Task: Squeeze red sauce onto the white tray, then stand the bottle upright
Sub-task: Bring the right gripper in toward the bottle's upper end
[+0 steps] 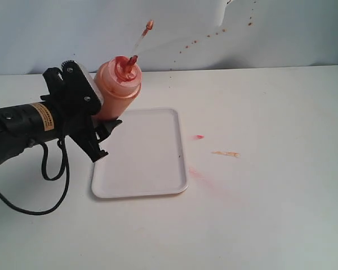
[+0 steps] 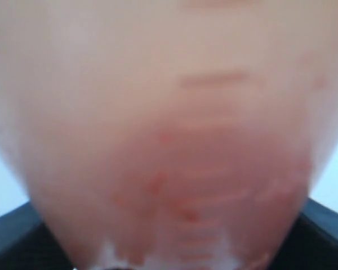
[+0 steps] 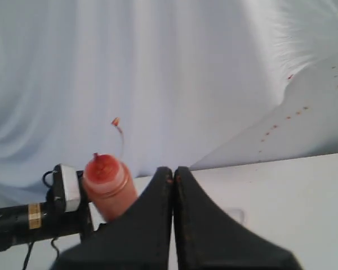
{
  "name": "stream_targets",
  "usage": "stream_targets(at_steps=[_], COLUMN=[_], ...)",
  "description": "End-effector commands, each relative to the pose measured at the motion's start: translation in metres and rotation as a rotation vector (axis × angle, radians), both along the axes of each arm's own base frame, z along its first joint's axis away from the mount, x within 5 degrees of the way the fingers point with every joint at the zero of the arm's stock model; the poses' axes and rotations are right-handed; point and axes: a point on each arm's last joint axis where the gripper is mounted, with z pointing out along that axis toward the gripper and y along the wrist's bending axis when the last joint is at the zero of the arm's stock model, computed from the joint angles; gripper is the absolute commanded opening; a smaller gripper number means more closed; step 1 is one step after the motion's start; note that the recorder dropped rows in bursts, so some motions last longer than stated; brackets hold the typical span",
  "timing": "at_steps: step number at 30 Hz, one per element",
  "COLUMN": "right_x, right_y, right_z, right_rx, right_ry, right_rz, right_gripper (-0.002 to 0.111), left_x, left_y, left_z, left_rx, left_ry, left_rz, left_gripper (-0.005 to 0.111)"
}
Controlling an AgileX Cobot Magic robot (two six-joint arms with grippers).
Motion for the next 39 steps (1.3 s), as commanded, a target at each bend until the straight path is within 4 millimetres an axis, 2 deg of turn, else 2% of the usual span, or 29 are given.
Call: stream_targets(at_steps=[1, 6, 10, 15, 20, 26, 32, 39], right_x=[0.018, 0.042, 0.074, 0.111, 0.141, 0.163, 0.171, 0.177], right_y=[0.018, 0.047, 0.078, 0.11, 0.135, 0.152, 0.159, 0.165], right_z=[0.018, 0.037, 0.044, 0.039, 0.024, 0.009, -0.001, 0.004], right_rx=[-0.048, -0.223, -0.359, -0.465, -0.603, -0.772, -0.927, -0.893], right_ry=[-0.058, -0.124, -0.13, -0.102, -0.061, 0.151, 0.312, 0.231], right_rz=[0.044, 0.119, 0.163, 0.192, 0.24, 0.309, 0.397, 0.377], right_gripper=[0.0, 0.0, 0.0, 0.0, 0.0, 0.0, 0.0, 0.0], left_x=[0.007, 0.008, 0.01, 0.011, 0.012, 0.012, 0.012, 0.012], left_y=[-0.002, 0.0, 0.002, 0.005, 0.008, 0.008, 0.008, 0.008], left_z=[0.007, 0.008, 0.009, 0.009, 0.01, 0.008, 0.008, 0.008], left_rx=[0.04, 0.046, 0.069, 0.102, 0.12, 0.169, 0.17, 0.17], left_ry=[-0.103, -0.112, -0.131, -0.151, -0.16, -0.161, -0.159, -0.159], left_rz=[-0.041, -0.016, 0.01, 0.032, 0.055, 0.032, 0.032, 0.032], left_gripper=[0.0, 0.0, 0.0, 0.0, 0.0, 0.0, 0.0, 0.0])
